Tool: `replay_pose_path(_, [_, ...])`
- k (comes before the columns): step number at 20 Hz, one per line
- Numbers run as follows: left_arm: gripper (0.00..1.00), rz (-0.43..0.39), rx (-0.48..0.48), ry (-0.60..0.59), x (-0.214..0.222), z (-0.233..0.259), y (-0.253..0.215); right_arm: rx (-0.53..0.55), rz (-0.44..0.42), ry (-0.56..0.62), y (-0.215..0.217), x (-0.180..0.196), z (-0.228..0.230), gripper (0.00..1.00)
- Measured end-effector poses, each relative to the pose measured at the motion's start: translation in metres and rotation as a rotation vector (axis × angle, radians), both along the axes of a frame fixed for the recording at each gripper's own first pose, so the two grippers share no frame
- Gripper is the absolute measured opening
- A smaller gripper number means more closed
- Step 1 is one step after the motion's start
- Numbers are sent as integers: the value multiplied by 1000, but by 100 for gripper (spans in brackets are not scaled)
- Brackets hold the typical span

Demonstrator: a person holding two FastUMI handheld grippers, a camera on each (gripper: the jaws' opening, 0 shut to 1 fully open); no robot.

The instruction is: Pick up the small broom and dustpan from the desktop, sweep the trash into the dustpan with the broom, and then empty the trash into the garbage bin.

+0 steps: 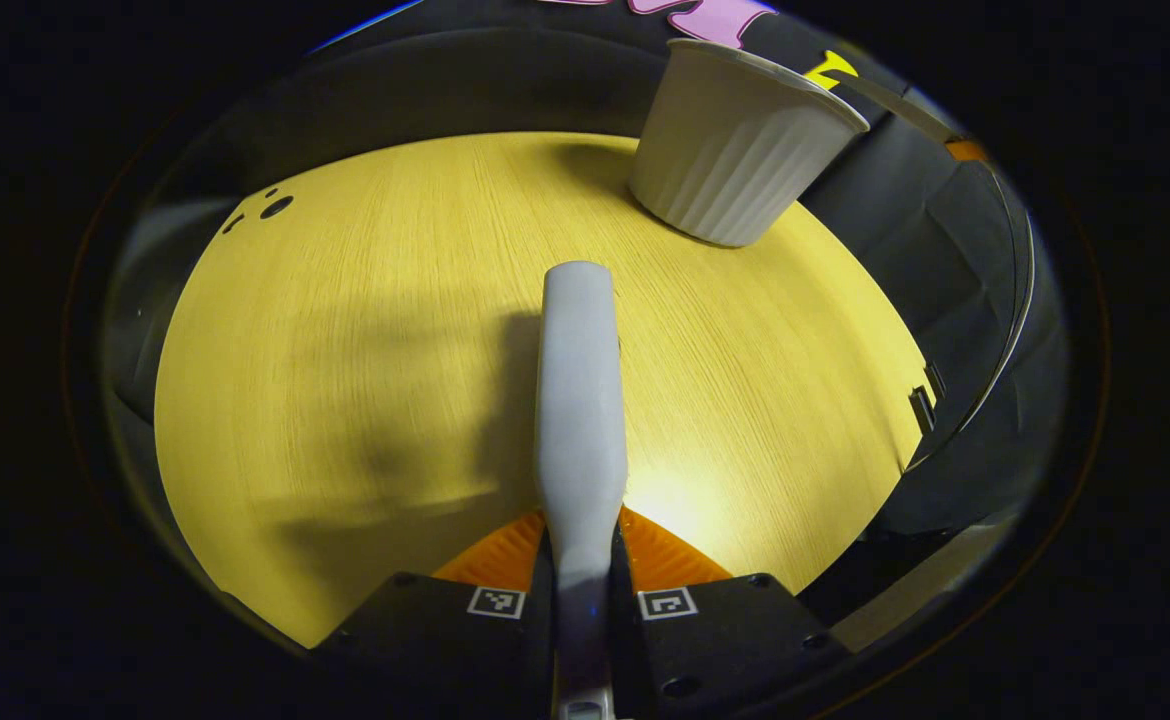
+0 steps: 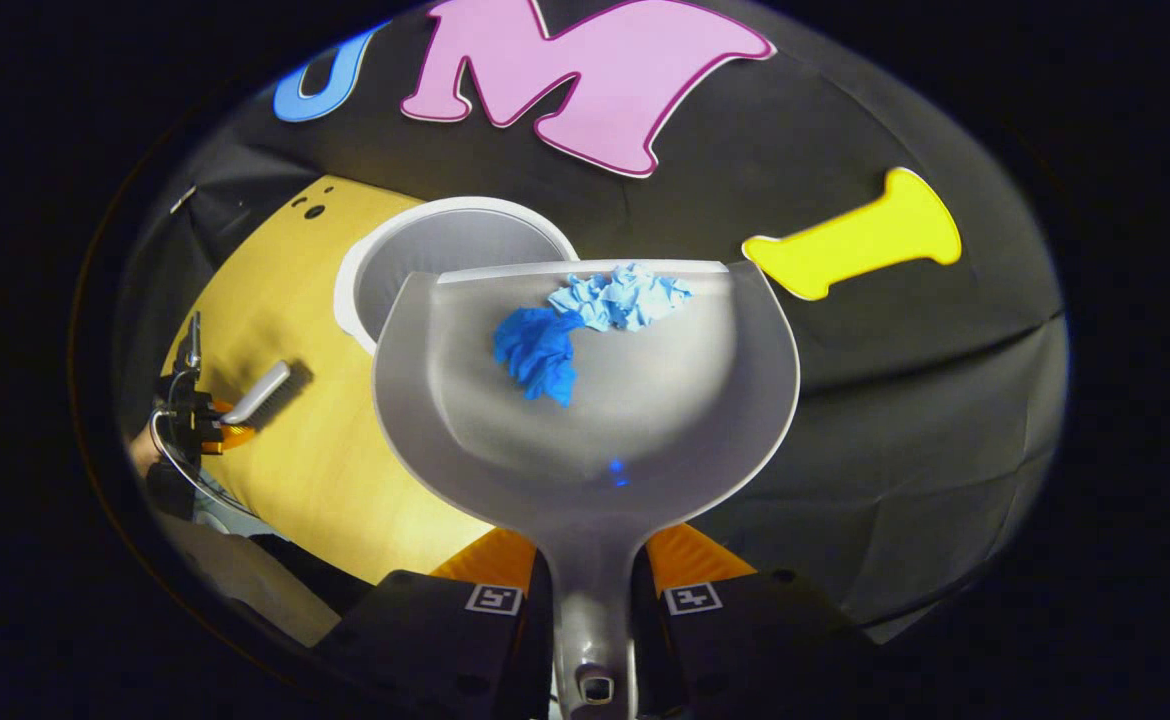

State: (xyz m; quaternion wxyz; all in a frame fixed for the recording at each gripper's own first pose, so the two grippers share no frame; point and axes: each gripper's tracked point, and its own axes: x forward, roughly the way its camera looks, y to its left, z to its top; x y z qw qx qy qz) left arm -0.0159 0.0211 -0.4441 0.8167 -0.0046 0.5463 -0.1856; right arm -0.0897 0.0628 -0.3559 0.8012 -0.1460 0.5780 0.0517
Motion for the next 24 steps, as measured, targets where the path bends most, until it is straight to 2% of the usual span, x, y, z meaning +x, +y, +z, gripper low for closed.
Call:
replay_pose_path(3, [24,-5,6,1,0,-1,0,-71,98,68,-19,-1,8,37])
replay_pose_path(7, [27,-1,4,7,1,-3,3,-235,265,156,-47,1,21,37])
replay_pose_path(8, [27,1,1,10,1,-4,6,-253,279,161,-51,2,25,37])
replay_pose_path(15, [27,5,-7,15,4,-7,9,-286,329,187,-40,13,23,36])
replay_pose_path(16, [27,5,-7,15,4,-8,8,-286,331,188,-40,12,23,31])
replay_pose_path(17, [27,4,-6,15,4,-8,8,-285,332,189,-40,12,23,36])
replay_pose_path(20, [27,2,-4,14,3,-7,8,-278,321,179,-42,12,23,37])
replay_pose_path(21, [29,2,-2,13,3,-7,7,-270,316,172,-43,12,24,37])
replay_pose_path(23, [24,5,3,12,3,-7,6,-231,284,157,-43,8,26,36])
replay_pose_path(24, [27,8,5,11,2,-6,6,-196,260,142,-41,7,29,36])
